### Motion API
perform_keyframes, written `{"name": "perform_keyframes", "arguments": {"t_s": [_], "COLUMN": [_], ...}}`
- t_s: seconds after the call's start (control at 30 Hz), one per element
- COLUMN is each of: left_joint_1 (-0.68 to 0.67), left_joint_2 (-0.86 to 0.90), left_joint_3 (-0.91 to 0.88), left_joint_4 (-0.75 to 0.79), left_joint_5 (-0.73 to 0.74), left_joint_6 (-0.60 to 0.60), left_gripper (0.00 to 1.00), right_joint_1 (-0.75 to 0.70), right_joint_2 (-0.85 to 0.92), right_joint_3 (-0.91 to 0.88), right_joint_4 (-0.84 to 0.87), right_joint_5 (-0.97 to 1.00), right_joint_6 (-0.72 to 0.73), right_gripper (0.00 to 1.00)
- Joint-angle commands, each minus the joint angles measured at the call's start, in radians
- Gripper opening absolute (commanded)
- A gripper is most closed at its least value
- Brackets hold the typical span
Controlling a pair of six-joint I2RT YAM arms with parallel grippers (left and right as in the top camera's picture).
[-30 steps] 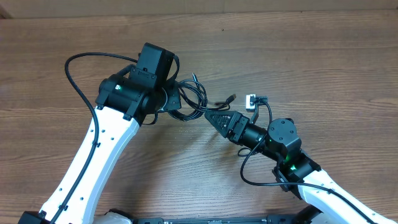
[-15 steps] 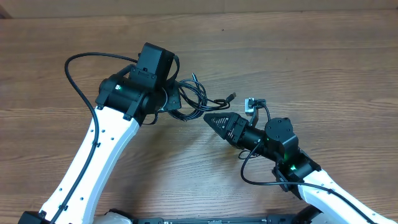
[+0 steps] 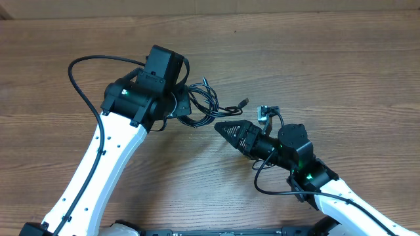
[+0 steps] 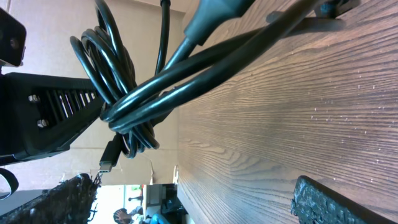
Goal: Untangle cables
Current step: 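Grasp the cable bundle with right gripper beside left gripper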
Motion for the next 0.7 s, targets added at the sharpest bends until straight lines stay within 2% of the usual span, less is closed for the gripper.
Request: {"name": "perform_keyframes", "arguments": {"t_s": [0.0, 0.33, 0.47, 0.57, 0.67], "left_joint_1": [0.005, 0.005, 0.005, 0.005, 0.005], "left_joint_2": [-0.027, -0.027, -0.027, -0.027, -0.027], "left_joint_3": [0.009, 0.009, 0.009, 0.009, 0.009], "left_joint_4": [0.005, -0.003, -0.003, -0.003, -0.004], "left_joint_5": [-0.012, -0.003, 0.060, 0.093, 0.093], "left_joint_6": [-0.043, -0.245, -0.320, -0.364, -0.364], "left_gripper": [0.04, 0.04, 0.04, 0.04, 0.04], "right_joint_1": [0.004, 0.004, 0.004, 0.004, 0.004], "right_joint_2": [-0.016, -0.016, -0.016, -0.016, -0.016], "right_joint_3": [0.015, 0.015, 0.015, 0.015, 0.015], "right_joint_4": [0.002, 0.003, 0.004, 0.026, 0.093], "right_joint_5": [0.000, 0.000, 0.000, 0.000, 0.002], "right_joint_6": [-0.004, 0.015, 0.102, 0.230, 0.301], "right_gripper": [1.00, 1.00, 1.00, 1.00, 0.91]}}
